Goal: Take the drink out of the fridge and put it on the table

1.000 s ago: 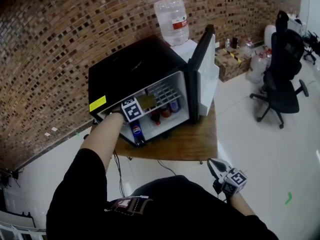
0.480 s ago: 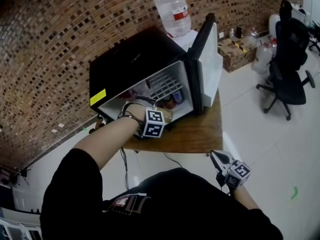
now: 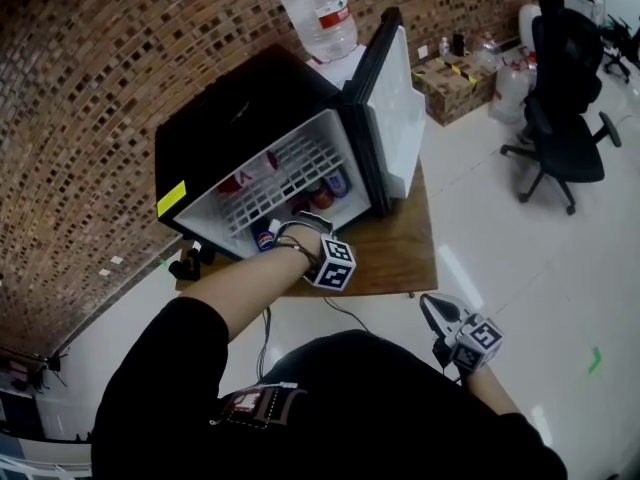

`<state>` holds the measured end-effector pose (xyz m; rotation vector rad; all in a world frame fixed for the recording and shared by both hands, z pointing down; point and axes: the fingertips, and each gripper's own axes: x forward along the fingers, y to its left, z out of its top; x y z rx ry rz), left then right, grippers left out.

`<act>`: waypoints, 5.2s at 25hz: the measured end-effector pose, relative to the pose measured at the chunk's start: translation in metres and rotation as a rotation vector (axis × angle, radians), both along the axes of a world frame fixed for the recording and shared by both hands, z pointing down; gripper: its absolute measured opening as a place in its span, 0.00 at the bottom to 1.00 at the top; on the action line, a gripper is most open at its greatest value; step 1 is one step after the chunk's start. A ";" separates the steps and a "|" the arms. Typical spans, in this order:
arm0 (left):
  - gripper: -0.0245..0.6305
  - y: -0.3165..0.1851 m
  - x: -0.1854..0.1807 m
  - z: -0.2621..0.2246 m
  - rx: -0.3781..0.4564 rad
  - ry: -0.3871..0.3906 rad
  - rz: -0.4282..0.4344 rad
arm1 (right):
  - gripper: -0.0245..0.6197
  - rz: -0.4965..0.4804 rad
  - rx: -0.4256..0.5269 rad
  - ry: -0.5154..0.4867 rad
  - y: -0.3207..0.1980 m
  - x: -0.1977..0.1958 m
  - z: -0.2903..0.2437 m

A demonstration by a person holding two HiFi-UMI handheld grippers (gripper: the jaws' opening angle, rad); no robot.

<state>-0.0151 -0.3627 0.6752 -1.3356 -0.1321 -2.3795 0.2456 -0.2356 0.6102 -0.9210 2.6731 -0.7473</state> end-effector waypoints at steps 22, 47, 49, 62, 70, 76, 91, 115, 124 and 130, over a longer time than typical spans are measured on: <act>0.48 0.013 -0.034 0.089 -0.053 -0.448 -0.103 | 0.04 0.061 -0.026 0.084 0.031 0.045 0.045; 0.55 0.017 0.019 0.101 0.092 -0.340 0.027 | 0.04 0.075 -0.080 0.038 0.032 0.043 0.032; 0.57 0.019 0.029 0.106 0.089 -0.236 -0.009 | 0.04 0.065 -0.072 0.032 0.031 0.039 0.029; 0.57 0.064 0.160 -0.034 0.133 0.999 -0.172 | 0.04 -0.039 -0.024 0.012 0.016 0.006 0.000; 0.32 0.103 0.061 -0.139 -0.049 1.942 -0.691 | 0.04 -0.116 0.040 0.093 -0.014 -0.051 -0.030; 0.12 0.120 -0.038 -0.134 -0.043 2.149 -0.912 | 0.04 -0.135 0.046 0.166 -0.027 -0.106 -0.046; 0.04 0.209 -0.139 -0.144 0.080 2.288 -0.992 | 0.04 -0.315 0.050 0.171 0.027 -0.207 -0.038; 0.04 0.389 -0.279 -0.157 0.000 2.233 -0.868 | 0.04 -0.289 0.066 0.184 0.224 -0.377 -0.079; 0.04 0.403 -0.222 -0.170 0.116 2.204 -0.870 | 0.04 -0.359 0.081 0.173 0.234 -0.329 -0.077; 0.04 0.418 -0.257 -0.172 0.150 2.187 -0.880 | 0.04 -0.309 0.086 0.133 0.241 -0.354 -0.079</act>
